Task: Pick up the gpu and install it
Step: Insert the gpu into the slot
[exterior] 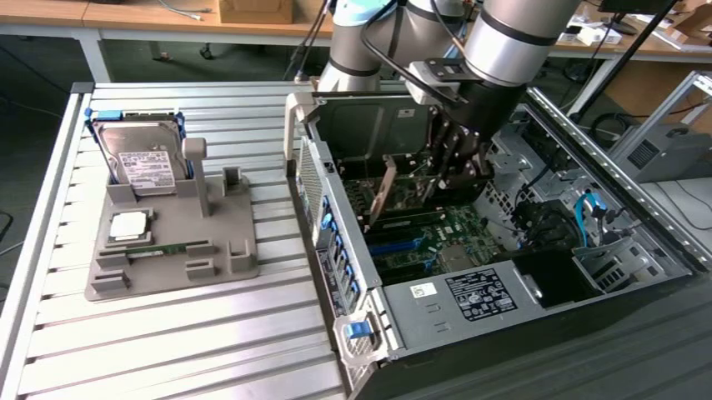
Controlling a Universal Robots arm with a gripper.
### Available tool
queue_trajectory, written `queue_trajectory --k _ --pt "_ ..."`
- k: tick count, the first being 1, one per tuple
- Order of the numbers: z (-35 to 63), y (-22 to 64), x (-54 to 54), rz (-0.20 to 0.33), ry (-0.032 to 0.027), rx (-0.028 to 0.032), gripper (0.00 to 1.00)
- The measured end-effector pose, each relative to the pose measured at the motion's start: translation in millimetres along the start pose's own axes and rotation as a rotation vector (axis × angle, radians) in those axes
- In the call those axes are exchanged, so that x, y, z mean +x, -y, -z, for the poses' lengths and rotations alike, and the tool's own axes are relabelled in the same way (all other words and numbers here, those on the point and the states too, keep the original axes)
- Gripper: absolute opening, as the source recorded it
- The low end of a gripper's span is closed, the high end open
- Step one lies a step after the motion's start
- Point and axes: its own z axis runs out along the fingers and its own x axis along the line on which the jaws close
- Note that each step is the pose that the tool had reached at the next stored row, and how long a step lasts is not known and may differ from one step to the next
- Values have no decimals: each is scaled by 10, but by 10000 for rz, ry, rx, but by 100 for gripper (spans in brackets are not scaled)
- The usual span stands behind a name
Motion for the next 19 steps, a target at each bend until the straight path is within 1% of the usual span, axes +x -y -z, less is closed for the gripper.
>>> queue_trajectory --k 19 --pt "-75 -67 58 0 -1 0 27"
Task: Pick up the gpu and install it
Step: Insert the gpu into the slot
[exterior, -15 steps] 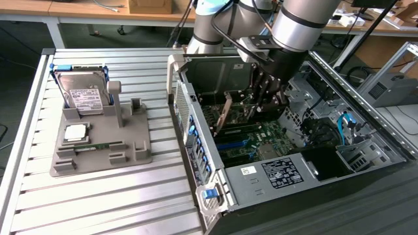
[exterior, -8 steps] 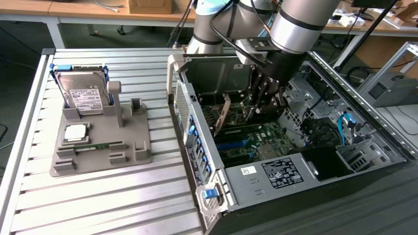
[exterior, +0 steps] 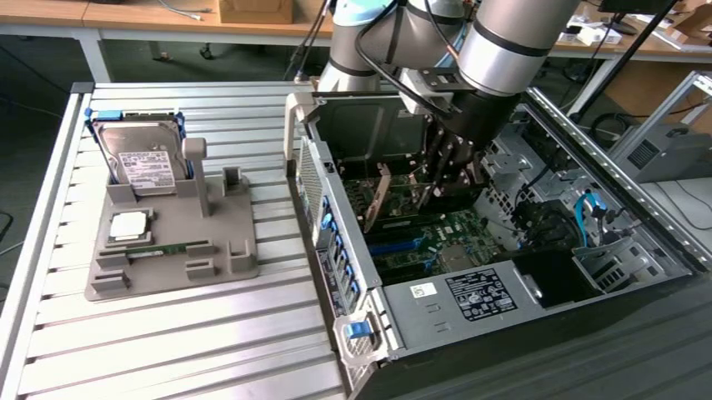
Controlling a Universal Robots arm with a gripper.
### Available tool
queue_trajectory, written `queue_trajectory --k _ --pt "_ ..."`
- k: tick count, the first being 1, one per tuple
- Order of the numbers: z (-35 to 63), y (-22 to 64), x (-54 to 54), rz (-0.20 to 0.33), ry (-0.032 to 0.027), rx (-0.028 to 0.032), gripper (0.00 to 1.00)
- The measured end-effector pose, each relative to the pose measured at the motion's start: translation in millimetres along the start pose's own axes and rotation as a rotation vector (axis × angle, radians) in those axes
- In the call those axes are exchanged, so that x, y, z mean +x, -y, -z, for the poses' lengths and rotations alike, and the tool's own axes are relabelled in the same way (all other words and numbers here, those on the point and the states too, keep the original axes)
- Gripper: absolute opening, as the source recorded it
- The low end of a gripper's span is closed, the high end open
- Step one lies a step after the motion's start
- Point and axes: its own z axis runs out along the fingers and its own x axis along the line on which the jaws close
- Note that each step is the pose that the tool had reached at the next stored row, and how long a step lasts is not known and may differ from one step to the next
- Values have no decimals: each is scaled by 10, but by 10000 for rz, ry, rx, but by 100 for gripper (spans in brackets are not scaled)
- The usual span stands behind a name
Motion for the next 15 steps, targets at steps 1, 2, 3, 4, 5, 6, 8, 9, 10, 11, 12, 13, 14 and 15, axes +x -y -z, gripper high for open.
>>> queue_trajectory --k 1,2,3,4,5,6,8,9,10,11,12,13,14,15 --pt "-6 -3 5 0 1 0 27" --pt "-11 -6 8 0 2 1 27" --pt "-15 -9 11 0 1 0 27" --pt "-18 -13 13 -2 0 -1 27" --pt "-22 -18 15 -1 0 0 27" --pt "-27 -23 16 0 0 0 27" --pt "-38 -36 17 0 2 0 27" --pt "-46 -45 18 -1 1 0 27" --pt "-53 -54 18 -1 1 0 27" --pt "-61 -64 19 -1 0 0 27" --pt "-66 -71 19 0 1 0 27" --pt "-70 -77 19 0 1 0 27" --pt "-77 -87 20 -1 2 1 27" --pt "-81 -94 20 -1 1 0 27"
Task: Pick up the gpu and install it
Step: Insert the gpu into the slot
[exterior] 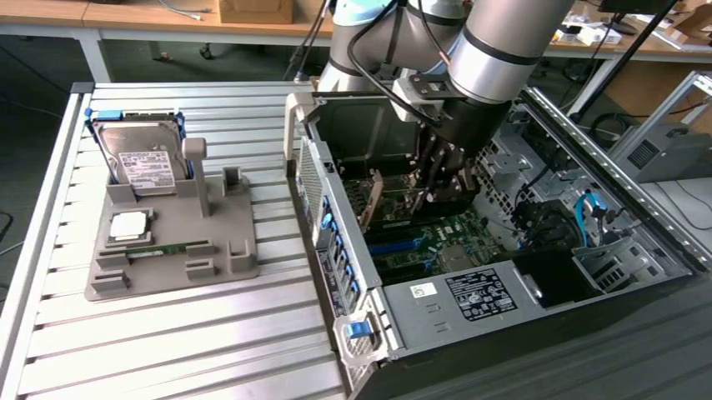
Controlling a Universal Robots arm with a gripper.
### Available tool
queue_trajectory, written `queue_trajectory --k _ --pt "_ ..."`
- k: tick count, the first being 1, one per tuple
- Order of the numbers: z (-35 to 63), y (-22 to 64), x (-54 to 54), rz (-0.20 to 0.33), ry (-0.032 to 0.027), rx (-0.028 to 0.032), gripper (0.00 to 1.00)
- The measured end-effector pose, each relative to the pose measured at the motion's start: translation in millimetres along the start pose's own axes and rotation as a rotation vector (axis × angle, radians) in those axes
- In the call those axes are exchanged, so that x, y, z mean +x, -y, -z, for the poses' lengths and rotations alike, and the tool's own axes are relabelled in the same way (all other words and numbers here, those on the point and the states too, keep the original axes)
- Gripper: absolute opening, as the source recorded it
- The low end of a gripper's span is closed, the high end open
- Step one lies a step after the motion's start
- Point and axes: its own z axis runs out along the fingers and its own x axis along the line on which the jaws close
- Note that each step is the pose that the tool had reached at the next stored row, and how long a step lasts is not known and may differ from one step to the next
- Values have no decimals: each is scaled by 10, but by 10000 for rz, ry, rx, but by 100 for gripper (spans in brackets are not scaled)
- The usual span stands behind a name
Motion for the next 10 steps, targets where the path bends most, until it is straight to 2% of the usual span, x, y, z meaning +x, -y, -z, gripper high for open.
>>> queue_trajectory --k 4,8,10 --pt "-17 -28 1 1 0 -1 27" --pt "-40 -73 4 2 49 -1 27" --pt "-47 -86 6 2 54 -2 27"
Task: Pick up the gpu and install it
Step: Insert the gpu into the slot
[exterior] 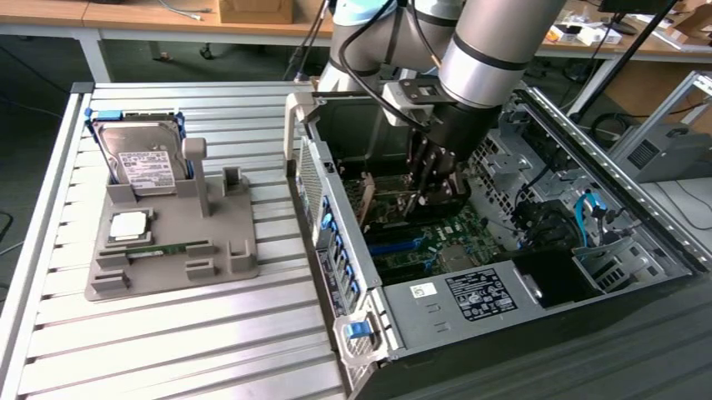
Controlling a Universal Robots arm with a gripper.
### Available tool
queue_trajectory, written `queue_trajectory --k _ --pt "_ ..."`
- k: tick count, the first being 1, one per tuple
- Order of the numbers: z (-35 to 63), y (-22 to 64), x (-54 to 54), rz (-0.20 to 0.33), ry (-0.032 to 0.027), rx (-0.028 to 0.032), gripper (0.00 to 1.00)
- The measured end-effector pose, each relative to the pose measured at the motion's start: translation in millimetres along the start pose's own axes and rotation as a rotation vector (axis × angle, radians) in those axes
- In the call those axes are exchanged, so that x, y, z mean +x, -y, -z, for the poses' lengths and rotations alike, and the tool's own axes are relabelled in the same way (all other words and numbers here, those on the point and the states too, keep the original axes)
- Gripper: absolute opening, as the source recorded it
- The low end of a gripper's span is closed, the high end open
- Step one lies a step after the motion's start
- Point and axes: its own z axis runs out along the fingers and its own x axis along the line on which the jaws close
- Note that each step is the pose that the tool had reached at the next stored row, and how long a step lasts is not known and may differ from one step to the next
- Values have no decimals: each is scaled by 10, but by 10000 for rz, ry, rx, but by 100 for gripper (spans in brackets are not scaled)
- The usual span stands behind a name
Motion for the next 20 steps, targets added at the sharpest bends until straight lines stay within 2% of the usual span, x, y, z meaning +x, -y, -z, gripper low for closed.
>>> queue_trajectory --k 20 --pt "-47 -34 2 4 1 0 27"
